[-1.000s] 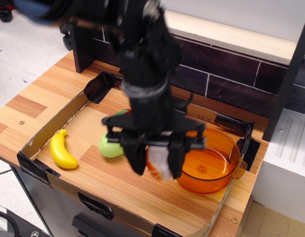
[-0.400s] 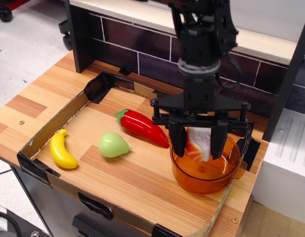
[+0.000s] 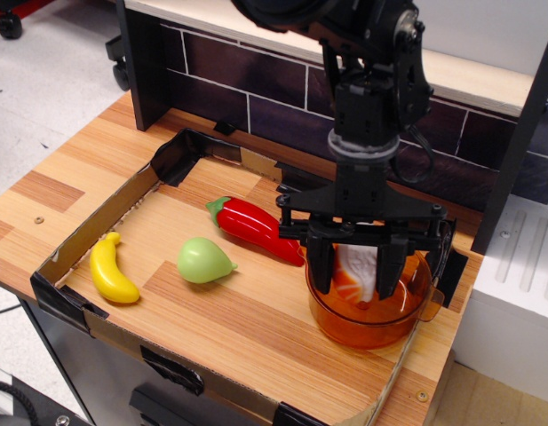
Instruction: Put sushi in pot
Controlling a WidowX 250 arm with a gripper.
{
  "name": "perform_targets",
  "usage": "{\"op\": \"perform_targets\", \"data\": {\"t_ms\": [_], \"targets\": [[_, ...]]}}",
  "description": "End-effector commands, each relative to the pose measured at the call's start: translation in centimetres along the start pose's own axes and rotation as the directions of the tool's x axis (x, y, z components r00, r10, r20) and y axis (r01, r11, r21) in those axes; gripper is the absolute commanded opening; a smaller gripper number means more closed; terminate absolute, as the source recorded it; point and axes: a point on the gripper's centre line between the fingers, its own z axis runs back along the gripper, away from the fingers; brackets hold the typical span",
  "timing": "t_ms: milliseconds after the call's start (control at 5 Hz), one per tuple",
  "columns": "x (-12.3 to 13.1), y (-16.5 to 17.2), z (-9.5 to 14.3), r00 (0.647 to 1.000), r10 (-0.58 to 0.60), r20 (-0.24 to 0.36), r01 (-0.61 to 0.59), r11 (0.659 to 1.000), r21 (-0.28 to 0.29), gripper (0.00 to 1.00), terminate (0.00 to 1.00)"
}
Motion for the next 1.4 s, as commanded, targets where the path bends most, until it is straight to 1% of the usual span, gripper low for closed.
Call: {"op": "perform_targets", "data": {"t_ms": [0,200,400,600,800,1000,1200], "targets": [[0.9,-0.5,1.6,0.999,0.008,0.048,-0.007,1.000,-0.021,1.00,0.00],[0.9,-0.5,2.5,0.997,-0.008,0.074,0.011,0.999,-0.043,1.00,0.00],[0.5,-0.2,4.5,0.996,-0.010,0.086,0.017,0.997,-0.072,1.00,0.00],[-0.5,0.7,7.6,0.992,-0.009,0.130,0.025,0.993,-0.118,1.00,0.00],[-1.6,2.2,10.6,0.989,-0.027,0.147,0.050,0.987,-0.151,1.00,0.00],[-1.6,2.2,10.6,0.989,-0.027,0.147,0.050,0.987,-0.151,1.00,0.00],[-1.6,2.2,10.6,0.989,-0.027,0.147,0.050,0.987,-0.151,1.00,1.00]]}}
